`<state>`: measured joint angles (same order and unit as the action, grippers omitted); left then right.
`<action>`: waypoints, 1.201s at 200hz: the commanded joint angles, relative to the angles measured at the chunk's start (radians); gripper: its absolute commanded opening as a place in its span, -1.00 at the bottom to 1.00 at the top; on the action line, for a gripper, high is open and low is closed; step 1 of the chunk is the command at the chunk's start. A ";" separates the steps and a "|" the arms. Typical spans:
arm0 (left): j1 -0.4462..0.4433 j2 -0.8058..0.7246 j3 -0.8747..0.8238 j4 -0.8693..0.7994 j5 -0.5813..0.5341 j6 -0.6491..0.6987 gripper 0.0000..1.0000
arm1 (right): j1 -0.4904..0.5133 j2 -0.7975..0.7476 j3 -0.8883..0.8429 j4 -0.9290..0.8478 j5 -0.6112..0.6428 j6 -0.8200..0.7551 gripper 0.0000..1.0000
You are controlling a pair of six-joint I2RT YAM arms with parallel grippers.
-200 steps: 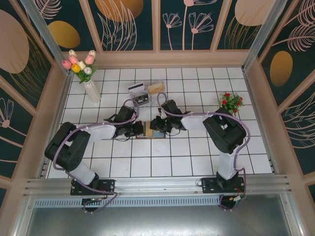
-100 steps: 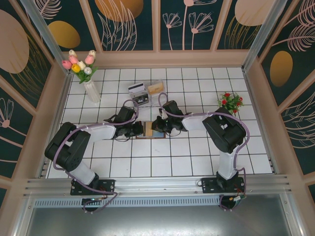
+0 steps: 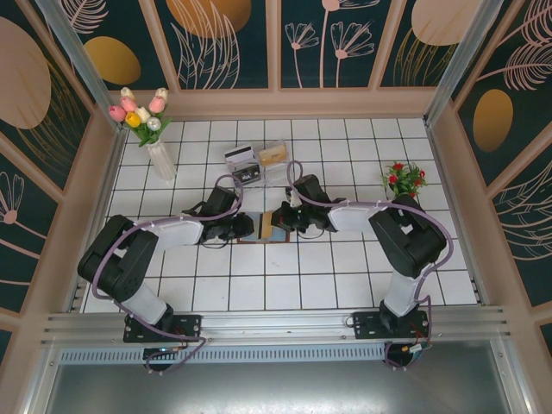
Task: Take the credit cards out of the card holder
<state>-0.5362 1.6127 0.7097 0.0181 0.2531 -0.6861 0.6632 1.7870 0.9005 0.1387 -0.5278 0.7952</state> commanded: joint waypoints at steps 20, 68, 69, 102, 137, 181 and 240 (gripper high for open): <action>0.003 -0.054 0.023 -0.076 -0.034 0.000 -0.43 | -0.007 -0.108 -0.017 -0.059 0.005 0.048 -1.00; 0.003 -0.138 0.082 -0.107 -0.051 0.012 -0.05 | -0.012 -0.249 -0.028 -0.128 0.067 0.084 -1.00; 0.003 -0.140 0.083 -0.108 -0.052 0.013 -0.05 | -0.013 -0.252 -0.028 -0.129 0.069 0.085 -1.00; 0.003 -0.209 0.113 -0.109 -0.094 0.036 0.27 | -0.028 -0.349 -0.053 -0.142 0.130 0.184 -1.00; 0.003 -0.264 0.135 -0.067 -0.072 0.130 0.76 | -0.048 -0.439 -0.091 -0.140 0.204 0.333 -1.00; 0.003 -0.294 0.154 0.047 -0.041 0.246 0.97 | -0.086 -0.489 -0.045 -0.263 0.234 0.426 -1.00; -0.013 -0.298 0.175 0.143 0.038 0.456 0.97 | -0.111 -0.454 0.014 -0.337 0.171 0.532 -1.00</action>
<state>-0.5369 1.3392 0.8463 0.0834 0.2409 -0.3599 0.5575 1.3178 0.8604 -0.1474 -0.3153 1.2499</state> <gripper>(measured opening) 0.985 0.066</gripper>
